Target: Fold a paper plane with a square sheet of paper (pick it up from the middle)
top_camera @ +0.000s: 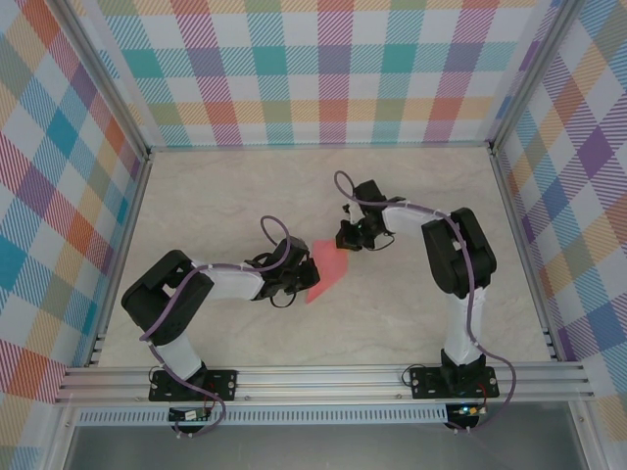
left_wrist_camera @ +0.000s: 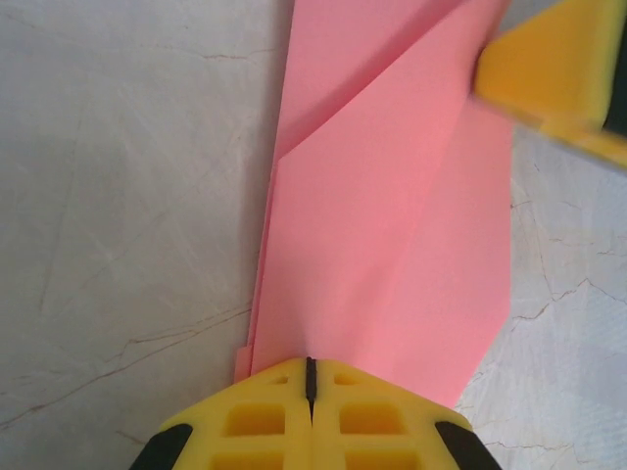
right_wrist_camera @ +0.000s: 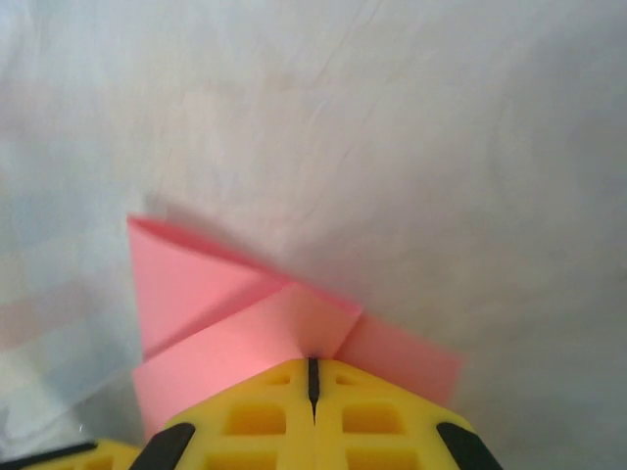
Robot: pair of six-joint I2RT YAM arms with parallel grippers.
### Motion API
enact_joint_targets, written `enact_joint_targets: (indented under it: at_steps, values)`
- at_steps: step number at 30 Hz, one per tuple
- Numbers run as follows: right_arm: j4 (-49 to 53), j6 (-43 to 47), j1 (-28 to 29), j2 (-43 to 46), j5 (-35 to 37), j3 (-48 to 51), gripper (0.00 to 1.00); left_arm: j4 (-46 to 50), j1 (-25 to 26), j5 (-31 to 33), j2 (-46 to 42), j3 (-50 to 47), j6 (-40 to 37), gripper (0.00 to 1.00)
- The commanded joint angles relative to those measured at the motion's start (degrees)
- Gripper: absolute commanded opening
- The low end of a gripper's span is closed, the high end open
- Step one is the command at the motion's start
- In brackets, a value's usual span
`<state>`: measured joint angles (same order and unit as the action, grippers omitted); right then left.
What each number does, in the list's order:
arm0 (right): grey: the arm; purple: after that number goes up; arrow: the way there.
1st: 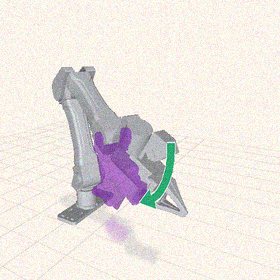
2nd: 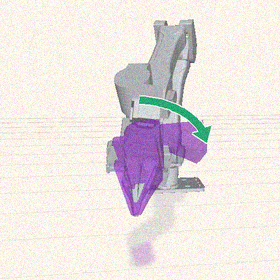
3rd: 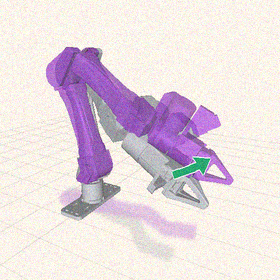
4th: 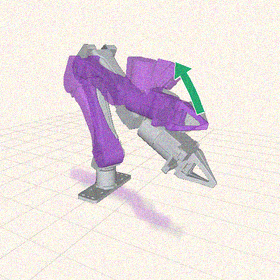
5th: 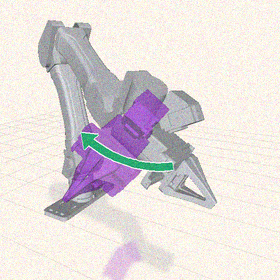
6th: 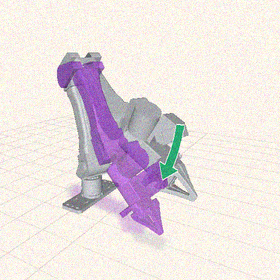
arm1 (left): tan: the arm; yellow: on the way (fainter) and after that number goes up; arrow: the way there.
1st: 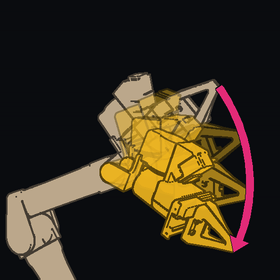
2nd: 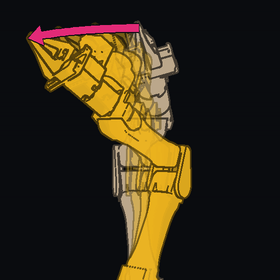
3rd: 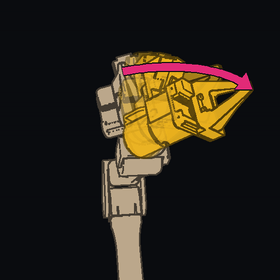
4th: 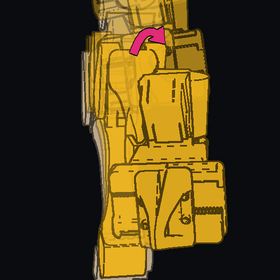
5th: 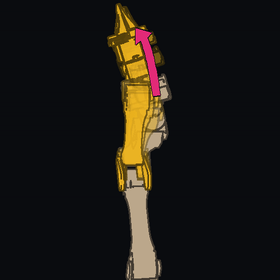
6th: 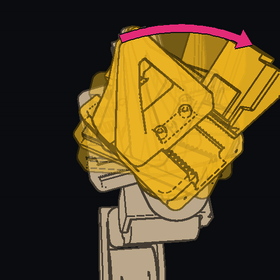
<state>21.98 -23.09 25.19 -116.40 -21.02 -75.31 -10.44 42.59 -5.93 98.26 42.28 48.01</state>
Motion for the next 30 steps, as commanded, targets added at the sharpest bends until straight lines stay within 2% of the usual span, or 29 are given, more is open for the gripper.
enact_joint_targets:
  at_steps: [1,8,13,16,30]
  values:
    - [-3.82,0.43,-0.77,4.27,0.35,0.12,0.00,14.42,0.44,2.45,4.68,-2.73,-1.60,0.00]
    - [-5.36,1.22,3.70,6.72,-8.64,6.19,0.00,15.05,0.57,3.03,4.23,-2.36,-1.87,0.00]
    - [-4.54,1.50,5.13,3.56,-9.53,5.25,0.00,16.24,0.52,3.37,4.47,-1.70,-2.06,0.00]
    - [-2.38,2.41,5.00,0.53,-7.20,2.71,0.00,17.27,0.51,3.68,4.66,-1.42,-1.90,0.00]
    - [-7.05,-2.72,-6.43,-4.03,-0.77,-2.51,0.00,20.84,0.62,3.99,7.10,-1.79,-3.31,0.00]
